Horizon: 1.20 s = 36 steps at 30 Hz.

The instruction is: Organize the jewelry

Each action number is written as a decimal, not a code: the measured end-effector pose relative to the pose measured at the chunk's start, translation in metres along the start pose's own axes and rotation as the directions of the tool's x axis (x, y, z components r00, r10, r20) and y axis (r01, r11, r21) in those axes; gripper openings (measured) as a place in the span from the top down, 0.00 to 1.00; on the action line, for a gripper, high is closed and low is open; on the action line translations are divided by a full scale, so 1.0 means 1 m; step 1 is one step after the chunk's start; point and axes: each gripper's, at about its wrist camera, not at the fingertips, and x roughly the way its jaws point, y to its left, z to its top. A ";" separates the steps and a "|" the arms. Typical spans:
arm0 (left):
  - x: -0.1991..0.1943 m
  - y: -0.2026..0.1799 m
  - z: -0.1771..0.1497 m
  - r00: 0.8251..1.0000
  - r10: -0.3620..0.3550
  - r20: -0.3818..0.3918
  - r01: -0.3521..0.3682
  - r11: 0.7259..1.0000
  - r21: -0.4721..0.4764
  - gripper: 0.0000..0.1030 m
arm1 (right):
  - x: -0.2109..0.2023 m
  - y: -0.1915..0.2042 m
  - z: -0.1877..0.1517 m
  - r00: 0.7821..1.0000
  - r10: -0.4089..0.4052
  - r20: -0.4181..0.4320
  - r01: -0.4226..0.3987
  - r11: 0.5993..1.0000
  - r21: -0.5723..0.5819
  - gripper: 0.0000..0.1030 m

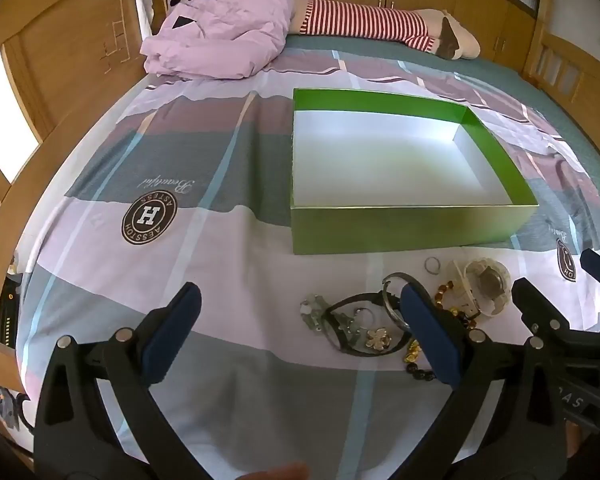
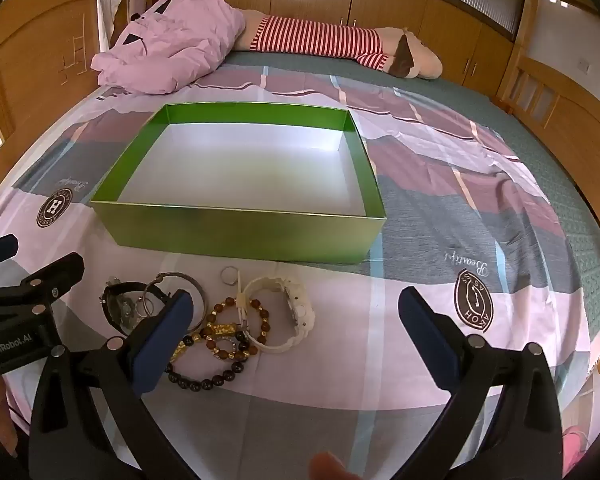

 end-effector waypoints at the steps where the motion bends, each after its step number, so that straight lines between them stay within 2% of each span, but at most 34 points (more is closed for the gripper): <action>1: 0.000 0.000 0.000 1.000 0.000 0.002 0.000 1.000 0.000 0.02 | 0.000 0.000 0.000 1.000 -0.002 -0.001 0.002 1.000 -0.001 0.01; 36: -0.001 -0.003 0.003 1.000 0.009 0.001 -0.009 1.000 0.010 0.02 | 0.000 -0.003 0.001 1.000 0.005 -0.001 -0.005 1.000 0.004 0.01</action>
